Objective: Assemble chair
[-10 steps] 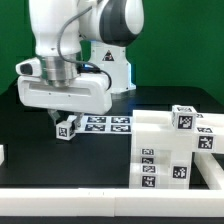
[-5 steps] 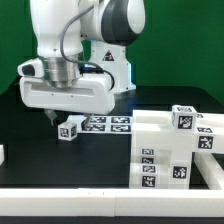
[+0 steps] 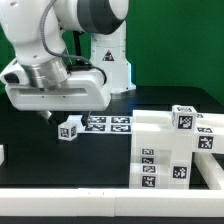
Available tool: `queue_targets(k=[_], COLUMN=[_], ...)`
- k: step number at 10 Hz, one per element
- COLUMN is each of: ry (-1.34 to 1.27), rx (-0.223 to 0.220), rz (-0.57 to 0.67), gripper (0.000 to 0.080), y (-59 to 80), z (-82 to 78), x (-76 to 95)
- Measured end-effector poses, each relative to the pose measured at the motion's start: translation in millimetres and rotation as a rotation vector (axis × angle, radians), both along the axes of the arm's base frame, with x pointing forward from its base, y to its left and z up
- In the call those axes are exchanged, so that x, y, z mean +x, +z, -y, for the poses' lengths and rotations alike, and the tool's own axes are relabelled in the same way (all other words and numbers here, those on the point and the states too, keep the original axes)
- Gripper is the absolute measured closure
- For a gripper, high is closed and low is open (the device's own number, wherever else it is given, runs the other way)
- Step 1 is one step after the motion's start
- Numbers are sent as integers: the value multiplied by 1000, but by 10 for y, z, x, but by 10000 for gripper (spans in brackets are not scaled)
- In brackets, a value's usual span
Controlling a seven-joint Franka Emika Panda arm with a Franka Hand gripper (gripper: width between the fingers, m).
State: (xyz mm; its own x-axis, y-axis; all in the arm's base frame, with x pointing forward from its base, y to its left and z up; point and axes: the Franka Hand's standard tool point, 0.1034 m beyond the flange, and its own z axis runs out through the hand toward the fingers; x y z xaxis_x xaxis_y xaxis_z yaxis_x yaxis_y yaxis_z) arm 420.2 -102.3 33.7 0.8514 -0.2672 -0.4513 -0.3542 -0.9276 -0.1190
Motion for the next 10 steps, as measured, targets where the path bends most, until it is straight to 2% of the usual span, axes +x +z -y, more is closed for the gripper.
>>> queue_targets(k=[2,4,5,6,7,10], ry=[10,-14,-10,-27,-56,-75], rx=[67,131,138,154,142,152], rz=[-136,-286,-315,-371,-400,-455], gripper=[151,151,151,151,151,151], y=[-12,-82,-143,-164,-245,-302], z=[-6,75,113,119,135,63], x=[-39,-1,64,26,-42,-216])
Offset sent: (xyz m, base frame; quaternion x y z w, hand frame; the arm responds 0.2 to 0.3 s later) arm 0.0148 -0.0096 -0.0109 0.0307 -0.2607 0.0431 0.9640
